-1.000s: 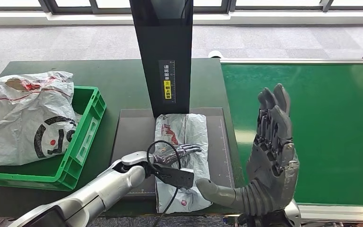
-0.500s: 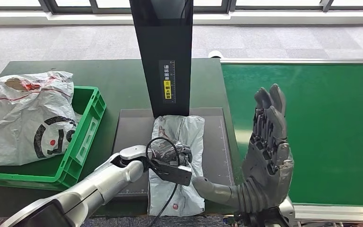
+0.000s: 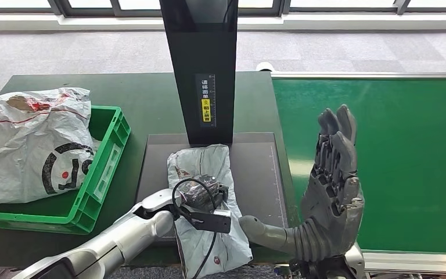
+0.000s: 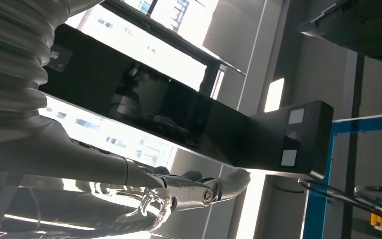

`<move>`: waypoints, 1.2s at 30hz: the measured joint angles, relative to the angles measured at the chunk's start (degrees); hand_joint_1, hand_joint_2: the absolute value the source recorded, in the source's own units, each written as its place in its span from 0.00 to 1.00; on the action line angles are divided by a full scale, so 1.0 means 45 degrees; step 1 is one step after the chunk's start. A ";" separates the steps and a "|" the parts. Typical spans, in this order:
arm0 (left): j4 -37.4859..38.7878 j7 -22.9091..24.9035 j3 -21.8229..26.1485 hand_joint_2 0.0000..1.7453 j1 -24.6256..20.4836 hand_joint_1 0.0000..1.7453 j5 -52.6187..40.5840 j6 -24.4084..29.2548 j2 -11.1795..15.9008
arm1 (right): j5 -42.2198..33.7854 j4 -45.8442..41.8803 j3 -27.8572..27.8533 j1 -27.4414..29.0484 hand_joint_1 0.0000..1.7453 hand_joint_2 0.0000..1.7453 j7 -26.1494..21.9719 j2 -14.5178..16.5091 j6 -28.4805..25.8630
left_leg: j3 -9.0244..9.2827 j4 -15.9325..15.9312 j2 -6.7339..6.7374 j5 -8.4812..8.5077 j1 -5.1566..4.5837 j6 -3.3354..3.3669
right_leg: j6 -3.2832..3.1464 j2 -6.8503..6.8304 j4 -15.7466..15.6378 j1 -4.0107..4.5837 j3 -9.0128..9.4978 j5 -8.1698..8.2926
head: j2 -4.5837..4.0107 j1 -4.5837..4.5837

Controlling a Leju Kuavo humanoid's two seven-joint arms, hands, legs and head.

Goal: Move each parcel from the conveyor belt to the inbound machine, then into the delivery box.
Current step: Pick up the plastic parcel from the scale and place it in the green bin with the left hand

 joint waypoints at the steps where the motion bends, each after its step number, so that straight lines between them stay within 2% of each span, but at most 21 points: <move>1: 0.0012 -0.0006 0.0000 1.00 0.0068 1.00 0.0051 0.0153 0.0009 | 0.0029 -0.0013 -0.0001 0.0010 0.00 1.00 0.0033 -0.0010 0.0049 | 0.0000 0.0000 0.0001 0.0000 0.0000 0.0000 | 0.0000 0.0000 0.0000 0.0000 0.0000 0.0000 | 0.0000 0.0001; 9: -0.0565 0.0185 0.0379 1.00 0.0511 1.00 0.0383 0.1237 0.0188 | 0.0253 -0.0169 -0.0114 0.0253 0.00 1.00 0.0239 -0.0024 0.0430 | 0.0000 0.0000 0.0001 0.0000 0.0000 0.0000 | 0.0000 0.0001 0.0000 0.0000 0.0000 0.0000 | 0.0000 0.0001; 14: -0.1833 0.0483 0.1075 1.00 0.0902 1.00 0.0108 0.1572 0.0427 | 0.0341 -0.0237 -0.0238 0.0350 0.00 1.00 0.0269 -0.0021 0.0696 | -0.0001 0.0000 0.0000 0.0000 0.0000 0.0000 | 0.0000 0.0001 0.0000 0.0000 -0.0003 0.0000 | 0.0000 0.0002; 15: -0.2131 0.0580 0.1241 1.00 0.0951 0.80 -0.0009 0.1562 0.0483 | 0.0345 -0.0243 -0.0268 0.0357 0.00 1.00 0.0270 -0.0018 0.0759 | -0.0002 0.0000 0.0000 0.0000 0.0000 0.0000 | 0.0000 0.0001 0.0000 0.0000 -0.0003 0.0000 | 0.0000 0.0002; 18: -0.2747 0.0855 0.1606 1.00 0.1057 0.05 -0.0437 0.1399 0.0615 | 0.0348 -0.0244 -0.0353 0.0357 0.00 1.00 0.0266 0.0001 0.0969 | -0.0002 0.0000 -0.0001 0.0000 0.0000 0.0000 | 0.0000 0.0000 0.0000 0.0000 -0.0002 0.0000 | 0.0000 0.0002; 19: -0.2855 0.0918 0.1722 1.00 0.1107 0.00 -0.0558 0.1369 0.0635 | 0.0348 -0.0244 -0.0371 0.0354 0.00 1.00 0.0263 0.0015 0.1013 | -0.0002 0.0000 -0.0001 0.0000 0.0000 0.0000 | 0.0000 0.0000 0.0000 0.0000 -0.0002 0.0000 | 0.0000 0.0002; 23: -0.3070 0.1052 0.2298 0.00 0.1402 0.00 -0.0804 0.2168 0.0586 | 0.0388 -0.0244 -0.0402 0.0339 0.00 1.00 0.0252 0.0044 0.0980 | -0.0002 0.0000 0.0001 0.0000 0.0000 0.0000 | 0.0000 0.0002 0.0000 0.0000 -0.0004 0.0000 | 0.0000 0.0001; 26: -0.3224 0.1094 0.2800 0.00 0.1599 0.00 -0.0948 0.3098 0.0464 | 0.0447 -0.0244 -0.0403 0.0317 0.00 1.00 0.0252 0.0044 0.0795 | -0.0003 0.0000 -0.0002 0.0000 0.0000 0.0000 | 0.0000 0.0000 0.0000 -0.0001 -0.0003 0.0000 | 0.0000 0.0000; 30: -0.3351 0.1120 0.3144 1.00 0.1701 0.00 -0.1009 0.3428 0.0369 | 0.0459 -0.0244 -0.0403 0.0307 0.00 1.00 0.0251 0.0044 0.0704 | -0.0004 0.0000 -0.0002 0.0000 0.0000 0.0000 | 0.0000 0.0000 0.0000 -0.0001 -0.0003 0.0000 | 0.0000 0.0000; 36: -0.3368 0.1144 0.3351 1.00 0.1803 0.00 -0.0976 0.3510 0.0305 | 0.0404 -0.0232 -0.0403 0.0242 0.00 1.00 0.0214 0.0044 0.0541 | -0.0004 0.0000 -0.0002 0.0000 0.0000 0.0000 | 0.0000 -0.0001 0.0000 0.0000 -0.0003 0.0000 | 0.0000 0.0001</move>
